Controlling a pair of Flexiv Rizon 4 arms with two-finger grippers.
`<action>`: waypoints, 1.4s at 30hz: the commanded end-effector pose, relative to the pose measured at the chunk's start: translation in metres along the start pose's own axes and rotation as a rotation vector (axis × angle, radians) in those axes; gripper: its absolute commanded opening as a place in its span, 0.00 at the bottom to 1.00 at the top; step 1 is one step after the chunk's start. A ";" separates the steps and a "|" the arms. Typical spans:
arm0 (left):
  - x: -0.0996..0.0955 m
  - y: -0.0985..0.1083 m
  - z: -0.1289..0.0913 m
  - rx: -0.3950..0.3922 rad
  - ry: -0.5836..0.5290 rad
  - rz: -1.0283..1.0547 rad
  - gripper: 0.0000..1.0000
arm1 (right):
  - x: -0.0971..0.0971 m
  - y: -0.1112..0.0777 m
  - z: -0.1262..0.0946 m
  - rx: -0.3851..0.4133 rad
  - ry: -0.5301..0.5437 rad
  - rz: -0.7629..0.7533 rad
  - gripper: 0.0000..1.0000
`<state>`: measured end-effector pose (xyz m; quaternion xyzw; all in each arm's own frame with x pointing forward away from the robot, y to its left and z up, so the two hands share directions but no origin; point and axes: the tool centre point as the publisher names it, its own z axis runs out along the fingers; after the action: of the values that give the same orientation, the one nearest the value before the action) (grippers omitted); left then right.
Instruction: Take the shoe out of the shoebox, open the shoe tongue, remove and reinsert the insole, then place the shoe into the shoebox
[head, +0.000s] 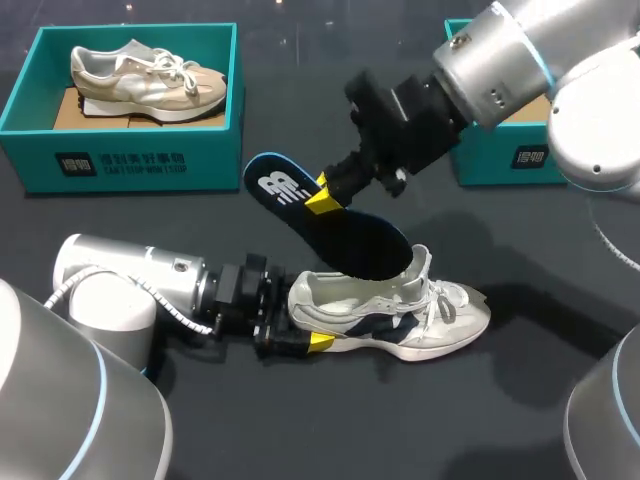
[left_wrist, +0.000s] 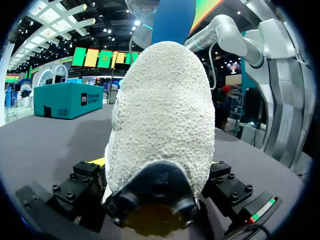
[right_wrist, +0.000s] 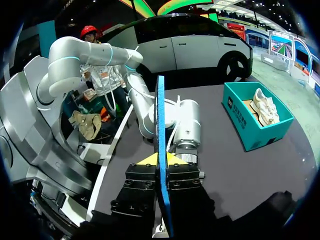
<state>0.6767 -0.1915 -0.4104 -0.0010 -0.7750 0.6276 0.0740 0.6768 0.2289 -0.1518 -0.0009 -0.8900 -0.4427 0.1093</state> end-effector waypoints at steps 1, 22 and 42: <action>0.000 0.001 0.001 -0.002 -0.003 0.000 0.00 | 0.007 0.008 -0.011 -0.052 -0.011 -0.002 0.00; 0.000 0.001 0.001 -0.002 -0.003 0.000 0.00 | 0.045 0.035 -0.067 -0.226 0.077 0.125 0.00; 0.000 0.001 0.001 -0.002 -0.003 0.000 0.00 | 0.104 0.013 -0.099 -0.558 -0.037 0.189 0.00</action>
<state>0.6767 -0.1916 -0.4105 -0.0010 -0.7750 0.6276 0.0740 0.6073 0.1524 -0.0580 -0.1032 -0.7528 -0.6327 0.1492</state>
